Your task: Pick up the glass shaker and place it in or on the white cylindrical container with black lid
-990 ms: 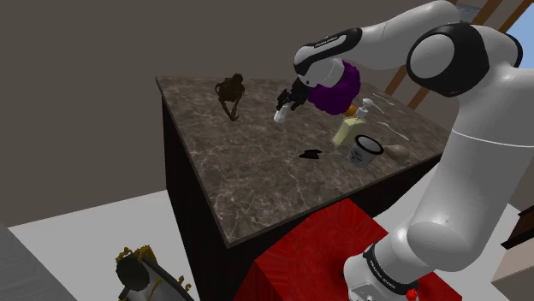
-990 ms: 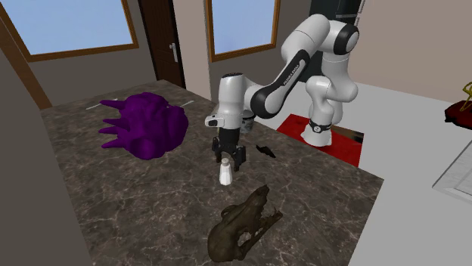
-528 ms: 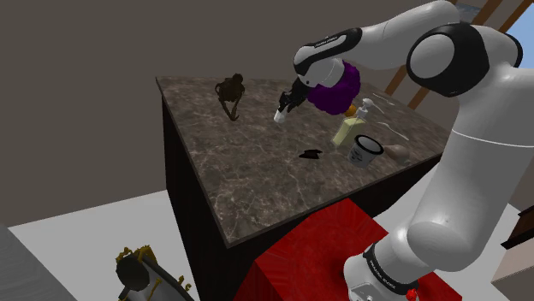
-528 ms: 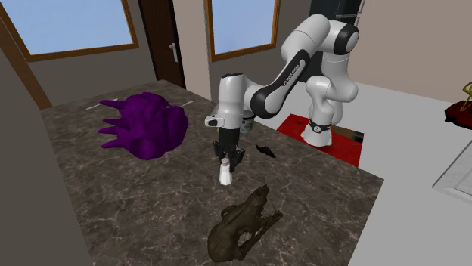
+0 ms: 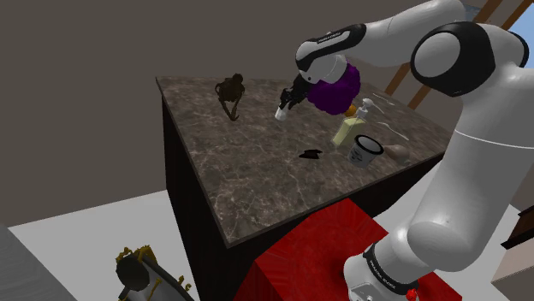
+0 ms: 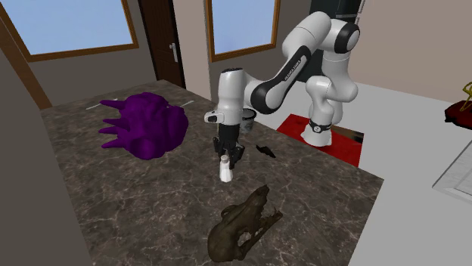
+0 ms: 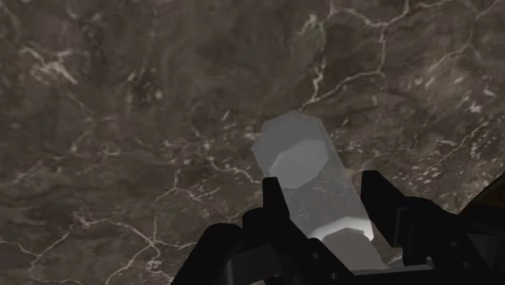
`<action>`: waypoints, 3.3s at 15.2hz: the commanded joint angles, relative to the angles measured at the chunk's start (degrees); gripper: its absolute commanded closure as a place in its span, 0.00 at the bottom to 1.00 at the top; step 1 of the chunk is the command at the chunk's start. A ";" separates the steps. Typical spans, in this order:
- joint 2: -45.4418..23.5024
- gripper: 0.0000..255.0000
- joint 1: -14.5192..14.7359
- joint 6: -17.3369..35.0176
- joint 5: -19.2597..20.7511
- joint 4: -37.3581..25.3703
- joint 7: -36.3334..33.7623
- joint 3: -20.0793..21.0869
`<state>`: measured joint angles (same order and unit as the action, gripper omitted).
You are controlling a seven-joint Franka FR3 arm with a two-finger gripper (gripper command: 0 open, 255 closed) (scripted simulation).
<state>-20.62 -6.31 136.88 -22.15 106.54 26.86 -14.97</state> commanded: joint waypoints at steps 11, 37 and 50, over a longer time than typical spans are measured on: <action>4.15 1.00 0.69 -7.28 3.25 -3.57 -3.23 -1.26; 21.62 1.00 -1.42 -16.84 9.44 4.13 -1.57 -5.02; 40.50 1.00 -8.52 -19.61 16.74 20.63 7.51 -11.01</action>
<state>19.23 -14.30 117.56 -5.79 126.70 33.37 -25.33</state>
